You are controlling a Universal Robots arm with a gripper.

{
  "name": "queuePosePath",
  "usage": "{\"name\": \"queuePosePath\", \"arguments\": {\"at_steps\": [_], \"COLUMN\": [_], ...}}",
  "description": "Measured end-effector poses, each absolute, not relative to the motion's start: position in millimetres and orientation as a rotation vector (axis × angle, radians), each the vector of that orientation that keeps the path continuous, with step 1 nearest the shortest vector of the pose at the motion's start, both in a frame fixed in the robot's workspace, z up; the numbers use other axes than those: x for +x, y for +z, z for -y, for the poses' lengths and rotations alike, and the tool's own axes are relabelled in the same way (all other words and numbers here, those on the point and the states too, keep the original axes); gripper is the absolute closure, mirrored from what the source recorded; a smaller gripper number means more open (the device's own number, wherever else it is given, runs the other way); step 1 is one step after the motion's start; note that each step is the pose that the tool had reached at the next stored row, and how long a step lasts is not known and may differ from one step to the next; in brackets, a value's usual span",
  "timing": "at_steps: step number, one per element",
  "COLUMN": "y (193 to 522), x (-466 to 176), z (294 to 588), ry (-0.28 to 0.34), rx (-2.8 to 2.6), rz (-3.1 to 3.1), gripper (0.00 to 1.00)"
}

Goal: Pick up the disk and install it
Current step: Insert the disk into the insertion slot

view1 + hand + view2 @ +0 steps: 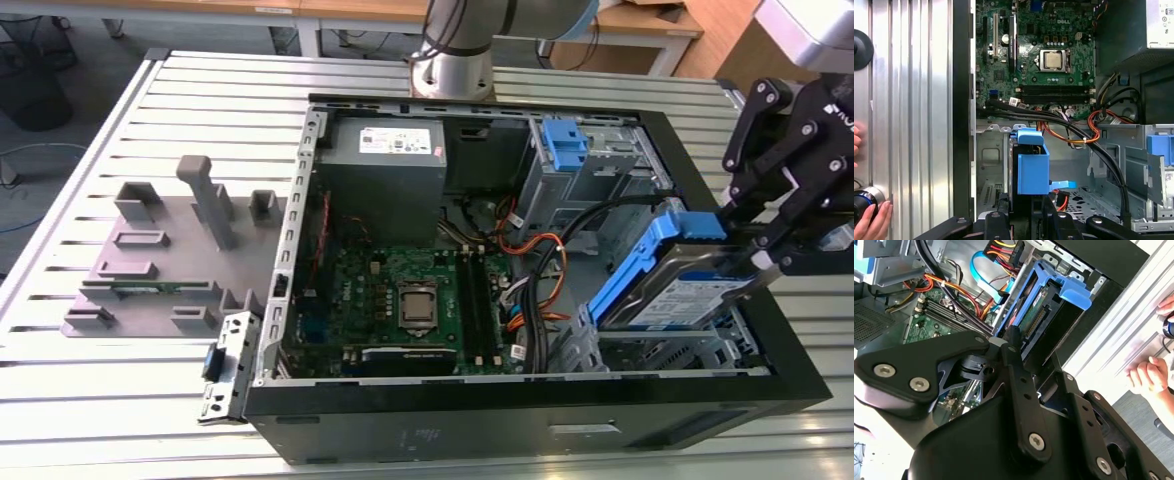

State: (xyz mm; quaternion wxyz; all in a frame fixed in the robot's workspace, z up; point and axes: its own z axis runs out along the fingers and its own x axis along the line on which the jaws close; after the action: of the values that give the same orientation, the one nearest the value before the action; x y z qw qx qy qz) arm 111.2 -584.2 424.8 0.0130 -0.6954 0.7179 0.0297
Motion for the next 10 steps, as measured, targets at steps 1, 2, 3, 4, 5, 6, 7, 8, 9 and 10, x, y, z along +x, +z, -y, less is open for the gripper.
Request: {"name": "queuePosePath", "arguments": {"at_steps": [1,2,3,4,5,6,7,8,9,10], "y": [422.9,421.5,420.9,420.9,420.9,420.9,420.8,420.7,419.8,418.0], "x": [111.3,111.2,111.2,111.2,111.3,111.2,111.3,111.3,111.3,111.3], "z": [584.2,584.2,584.2,584.2,584.2,584.2,584.2,584.2,584.2,584.2], "ry": [0.093,0.093,0.093,0.092,0.092,0.092,0.092,0.093,0.093,0.093], "rx": [-2.167,-2.167,-2.167,-2.167,-2.167,-2.167,-2.167,-2.167,-2.167,-2.167], "rz": [-2.237,-2.237,-2.237,-2.237,-2.237,-2.237,-2.237,-2.237,-2.237,-2.236], "gripper": [0.65,0.65,0.65,0.65,0.65,0.65,0.65,0.65,0.65,0.65]}}
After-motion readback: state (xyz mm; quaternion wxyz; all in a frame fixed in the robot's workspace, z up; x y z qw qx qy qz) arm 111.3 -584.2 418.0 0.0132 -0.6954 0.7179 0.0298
